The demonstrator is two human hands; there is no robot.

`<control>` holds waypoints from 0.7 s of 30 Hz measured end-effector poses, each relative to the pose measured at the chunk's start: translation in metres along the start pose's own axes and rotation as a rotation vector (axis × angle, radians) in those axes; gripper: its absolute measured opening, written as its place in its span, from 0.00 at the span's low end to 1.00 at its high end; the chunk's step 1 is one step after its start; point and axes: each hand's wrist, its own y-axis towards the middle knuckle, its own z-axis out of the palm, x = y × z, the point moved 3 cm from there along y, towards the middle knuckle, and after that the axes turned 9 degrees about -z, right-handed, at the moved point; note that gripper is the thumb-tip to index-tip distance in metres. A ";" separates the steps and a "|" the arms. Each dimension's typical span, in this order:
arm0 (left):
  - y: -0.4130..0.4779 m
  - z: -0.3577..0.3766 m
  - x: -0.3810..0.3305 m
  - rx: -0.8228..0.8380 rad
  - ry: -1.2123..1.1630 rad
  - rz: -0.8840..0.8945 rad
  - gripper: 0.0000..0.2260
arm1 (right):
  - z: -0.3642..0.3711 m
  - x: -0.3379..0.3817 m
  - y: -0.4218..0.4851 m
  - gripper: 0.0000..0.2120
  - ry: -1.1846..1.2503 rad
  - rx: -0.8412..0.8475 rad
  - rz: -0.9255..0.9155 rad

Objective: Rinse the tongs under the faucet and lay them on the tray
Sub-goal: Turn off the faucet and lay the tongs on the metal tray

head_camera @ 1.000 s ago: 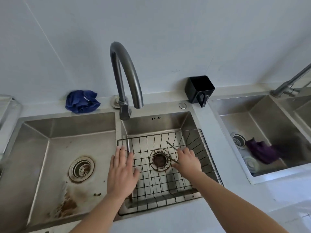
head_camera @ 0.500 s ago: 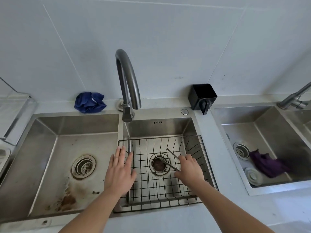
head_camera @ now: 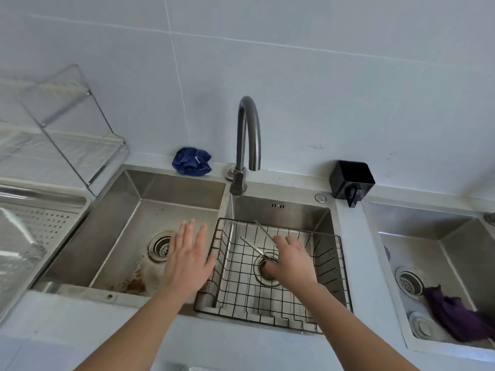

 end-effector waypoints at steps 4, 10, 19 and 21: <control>-0.016 -0.024 0.029 -0.063 0.005 -0.075 0.35 | -0.004 0.041 0.010 0.28 0.012 -0.014 -0.126; -0.036 -0.061 0.086 -0.149 -0.047 -0.215 0.36 | -0.010 0.114 0.021 0.28 0.016 -0.030 -0.289; -0.088 -0.113 0.226 -0.260 -0.080 -0.372 0.36 | 0.019 0.261 0.028 0.29 0.013 -0.009 -0.469; -0.101 -0.122 0.264 -0.267 -0.097 -0.413 0.35 | 0.035 0.299 0.025 0.29 0.020 0.020 -0.482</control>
